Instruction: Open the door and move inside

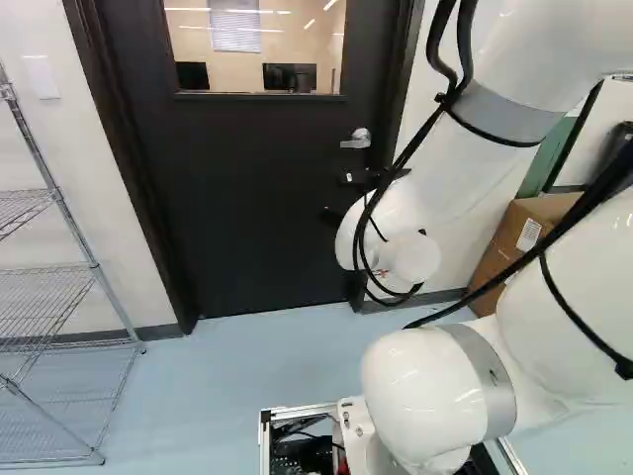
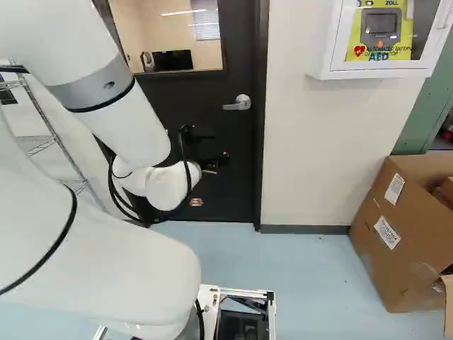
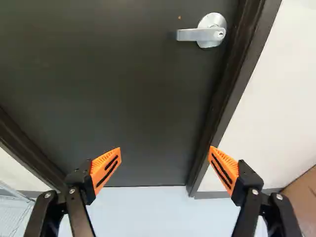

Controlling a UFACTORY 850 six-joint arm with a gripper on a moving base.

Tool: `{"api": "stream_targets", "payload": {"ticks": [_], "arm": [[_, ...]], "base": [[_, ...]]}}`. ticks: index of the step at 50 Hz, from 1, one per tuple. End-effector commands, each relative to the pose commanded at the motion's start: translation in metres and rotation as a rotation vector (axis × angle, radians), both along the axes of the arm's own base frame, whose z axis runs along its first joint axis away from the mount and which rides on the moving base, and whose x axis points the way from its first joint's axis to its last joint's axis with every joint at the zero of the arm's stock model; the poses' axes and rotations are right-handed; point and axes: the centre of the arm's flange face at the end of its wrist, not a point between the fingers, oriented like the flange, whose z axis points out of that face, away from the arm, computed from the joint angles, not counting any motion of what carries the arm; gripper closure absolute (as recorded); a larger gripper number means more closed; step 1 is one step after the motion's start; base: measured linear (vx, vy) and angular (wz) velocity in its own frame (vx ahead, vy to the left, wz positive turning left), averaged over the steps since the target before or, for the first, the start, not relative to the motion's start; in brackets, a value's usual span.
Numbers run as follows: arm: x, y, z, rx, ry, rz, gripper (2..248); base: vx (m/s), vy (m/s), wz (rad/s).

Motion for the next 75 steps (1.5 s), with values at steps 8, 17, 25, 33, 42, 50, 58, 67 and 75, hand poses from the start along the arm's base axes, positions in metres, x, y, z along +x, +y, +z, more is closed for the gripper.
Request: {"api": "stream_targets", "payload": {"ticks": [8, 17, 25, 33, 42, 50, 58, 67, 75], "arm": [[0.007, 0.0, 0.008, 0.0, -0.021, 0.0, 3], [0.014, 0.0, 0.017, 0.0, -0.043, 0.0, 3], [0.021, 0.0, 0.025, 0.0, -0.063, 0.0, 3], [0.029, 0.0, 0.034, 0.001, -0.082, 0.0, 3], [0.04, 0.001, 0.043, 0.001, -0.103, 0.002, 3], [0.051, 0.002, 0.052, 0.001, -0.12, 0.005, 3], [0.063, 0.004, 0.061, 0.002, -0.137, 0.009, 3], [0.076, 0.005, 0.071, 0.002, -0.156, 0.012, 3], [0.087, 0.006, 0.08, 0.003, -0.173, 0.015, 3]], "base": [[0.0, 0.0, 0.0], [0.0, 0.0, 0.0], [0.0, 0.0, 0.0], [0.0, 0.0, 0.0], [0.0, 0.0, 0.0], [0.0, 0.0, 0.0], [0.0, 0.0, 0.0], [0.0, 0.0, 0.0], [0.0, 0.0, 0.0]]}}
